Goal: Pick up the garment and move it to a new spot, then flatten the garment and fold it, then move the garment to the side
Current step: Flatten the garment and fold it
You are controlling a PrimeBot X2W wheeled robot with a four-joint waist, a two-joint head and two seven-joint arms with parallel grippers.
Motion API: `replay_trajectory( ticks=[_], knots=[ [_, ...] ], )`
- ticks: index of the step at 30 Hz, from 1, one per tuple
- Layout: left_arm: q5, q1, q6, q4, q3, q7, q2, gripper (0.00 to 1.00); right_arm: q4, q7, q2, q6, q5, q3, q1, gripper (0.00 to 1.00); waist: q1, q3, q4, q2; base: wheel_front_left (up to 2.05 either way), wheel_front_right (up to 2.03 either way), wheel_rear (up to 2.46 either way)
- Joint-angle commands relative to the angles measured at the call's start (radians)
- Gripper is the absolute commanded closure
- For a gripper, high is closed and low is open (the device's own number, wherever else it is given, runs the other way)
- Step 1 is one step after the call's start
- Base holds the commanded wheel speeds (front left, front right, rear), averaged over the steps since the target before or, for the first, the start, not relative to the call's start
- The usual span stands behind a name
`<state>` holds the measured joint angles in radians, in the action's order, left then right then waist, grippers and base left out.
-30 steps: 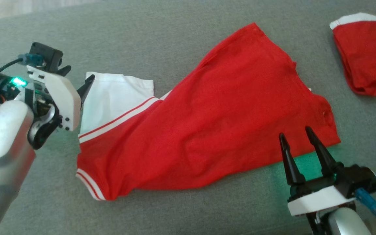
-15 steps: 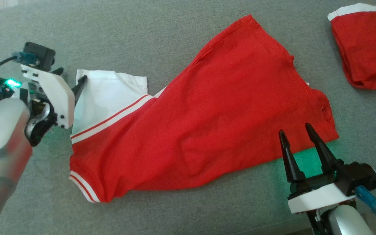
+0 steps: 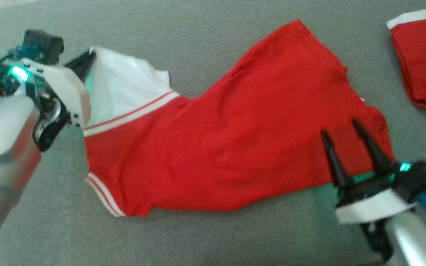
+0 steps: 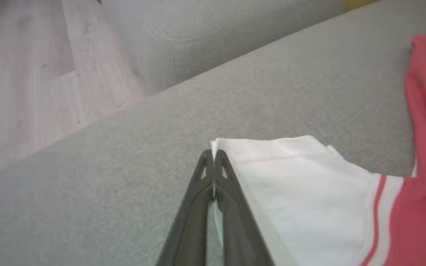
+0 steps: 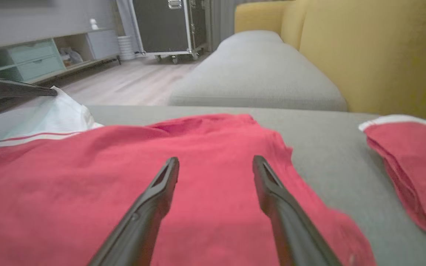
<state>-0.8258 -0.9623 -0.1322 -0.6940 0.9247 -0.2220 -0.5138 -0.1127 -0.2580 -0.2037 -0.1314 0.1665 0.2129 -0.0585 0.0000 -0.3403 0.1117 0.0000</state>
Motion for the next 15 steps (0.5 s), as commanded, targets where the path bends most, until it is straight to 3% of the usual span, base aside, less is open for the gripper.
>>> replay_trajectory(
  ticks=[1, 4, 5, 6, 10, 15],
  knots=[
    [0.014, -0.079, 0.002, 0.017, -0.027, 0.036, -0.042, 1.0, 0.038, -0.004, -0.062, 0.001, 0.052, 0.033, -0.067, 0.0, 0.0, -0.004, -0.023, 0.0, 0.0, 0.0, 0.0],
    [0.015, -0.107, 0.002, 0.024, -0.014, 0.068, -0.035, 1.0, 0.004, 0.038, -0.165, 0.001, 0.149, 0.065, -0.157, 0.0, 0.0, -0.013, -0.048, 0.0, 0.0, 0.0, 0.0],
    [0.015, -0.107, 0.002, 0.024, -0.014, 0.068, -0.035, 1.0, 0.004, 0.038, -0.165, 0.001, 0.149, 0.065, -0.157, 0.0, 0.0, -0.013, -0.048, 0.0, 0.0, 0.0, 0.0],
    [0.015, -0.128, 0.002, 0.032, -0.004, 0.082, -0.028, 1.0, -0.027, 0.118, -0.239, 0.001, 0.223, 0.081, -0.237, 0.0, 0.0, -0.026, -0.068, 0.0, 0.0, 0.0, 0.0],
    [0.012, -0.165, 0.002, 0.045, 0.019, 0.096, -0.015, 1.0, -0.108, 0.295, -0.37, 0.001, 0.369, 0.142, -0.413, 0.0, 0.0, -0.051, -0.105, 0.0, 0.0, 0.0, 0.0],
    [0.004, -0.2, 0.002, 0.048, 0.046, 0.12, -0.001, 1.0, -0.222, 0.449, -0.444, 0.001, 0.5, 0.262, -0.595, 0.0, 0.0, -0.074, -0.142, 0.0, 0.0, 0.0, 0.0]
  ],
)
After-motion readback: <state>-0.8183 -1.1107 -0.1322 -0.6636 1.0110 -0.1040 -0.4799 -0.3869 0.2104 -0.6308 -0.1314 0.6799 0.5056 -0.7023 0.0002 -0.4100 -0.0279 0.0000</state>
